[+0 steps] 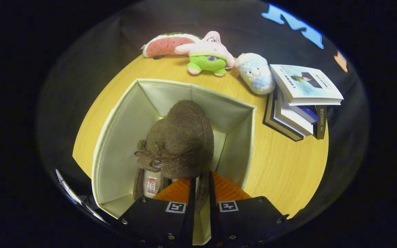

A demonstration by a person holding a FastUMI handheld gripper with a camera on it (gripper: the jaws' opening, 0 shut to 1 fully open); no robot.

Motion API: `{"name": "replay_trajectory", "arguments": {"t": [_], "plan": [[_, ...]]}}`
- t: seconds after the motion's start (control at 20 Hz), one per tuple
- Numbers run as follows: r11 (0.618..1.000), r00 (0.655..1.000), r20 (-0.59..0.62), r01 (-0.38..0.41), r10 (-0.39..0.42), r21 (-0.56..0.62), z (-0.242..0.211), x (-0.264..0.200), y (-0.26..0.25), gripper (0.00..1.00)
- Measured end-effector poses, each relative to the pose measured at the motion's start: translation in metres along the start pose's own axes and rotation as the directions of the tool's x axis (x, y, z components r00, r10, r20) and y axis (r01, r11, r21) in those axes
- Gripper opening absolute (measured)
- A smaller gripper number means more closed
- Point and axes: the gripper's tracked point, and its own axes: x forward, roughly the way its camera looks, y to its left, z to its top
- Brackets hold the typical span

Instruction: Open the storage box then place both shoes into the box .Put the left shoe in first, then the right shoe, with the right side of both shoes facing outward in a uniform manner.

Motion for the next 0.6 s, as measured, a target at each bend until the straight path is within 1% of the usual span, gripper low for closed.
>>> {"name": "replay_trajectory", "arguments": {"t": [0.1, 0.3, 0.4, 0.5, 0.6], "plan": [[0.999, 0.999, 0.04, -0.032, 0.031, 0.011, 0.001, -0.014, -0.005, 0.2], [0.997, 0.977, 0.203, -0.071, 0.066, 0.021, 0.027, -0.06, -0.03, 0.2], [0.994, 0.952, 0.293, -0.106, 0.09, 0.04, 0.038, -0.089, -0.045, 0.2], [0.993, 0.916, 0.397, -0.097, 0.062, 0.069, 0.047, -0.117, -0.075, 0.2], [0.991, 0.875, 0.484, -0.078, 0.014, 0.112, 0.054, -0.142, -0.107, 0.2]]}}
